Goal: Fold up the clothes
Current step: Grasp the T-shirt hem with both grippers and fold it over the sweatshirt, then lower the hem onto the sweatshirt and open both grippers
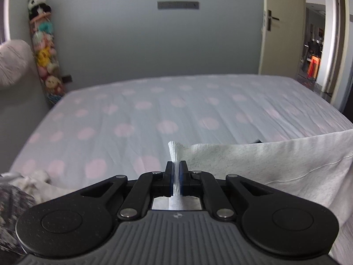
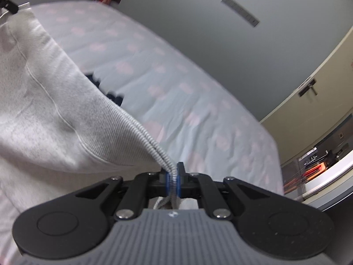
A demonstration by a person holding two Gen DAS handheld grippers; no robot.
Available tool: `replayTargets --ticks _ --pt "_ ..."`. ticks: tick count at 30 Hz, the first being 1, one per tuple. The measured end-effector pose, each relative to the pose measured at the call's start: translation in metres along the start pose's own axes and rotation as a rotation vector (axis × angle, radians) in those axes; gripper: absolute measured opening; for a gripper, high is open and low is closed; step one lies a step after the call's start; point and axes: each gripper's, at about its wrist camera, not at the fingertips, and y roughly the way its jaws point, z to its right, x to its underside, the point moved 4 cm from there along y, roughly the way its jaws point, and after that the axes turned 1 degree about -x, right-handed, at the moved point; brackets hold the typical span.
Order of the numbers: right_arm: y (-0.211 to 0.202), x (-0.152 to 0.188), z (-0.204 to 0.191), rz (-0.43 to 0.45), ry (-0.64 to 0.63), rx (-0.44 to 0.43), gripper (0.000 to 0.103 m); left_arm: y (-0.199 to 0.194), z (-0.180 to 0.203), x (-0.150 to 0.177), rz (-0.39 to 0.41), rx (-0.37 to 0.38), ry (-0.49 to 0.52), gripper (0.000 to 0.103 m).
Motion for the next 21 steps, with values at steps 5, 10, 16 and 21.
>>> replayTargets --ticks 5,10,16,21 --pt "0.014 -0.034 0.014 0.027 0.021 0.023 0.007 0.013 -0.006 -0.024 0.026 -0.053 0.021 0.003" --pt "0.060 -0.053 0.010 0.034 0.022 0.037 0.007 0.056 -0.006 -0.030 0.001 -0.106 0.054 0.003" --pt "0.126 -0.040 -0.009 -0.014 0.034 0.004 0.007 0.123 -0.010 -0.005 -0.076 -0.135 0.058 0.003" --pt "0.181 -0.029 -0.025 -0.054 0.044 -0.025 0.007 0.166 -0.012 0.027 -0.148 -0.143 0.064 0.003"
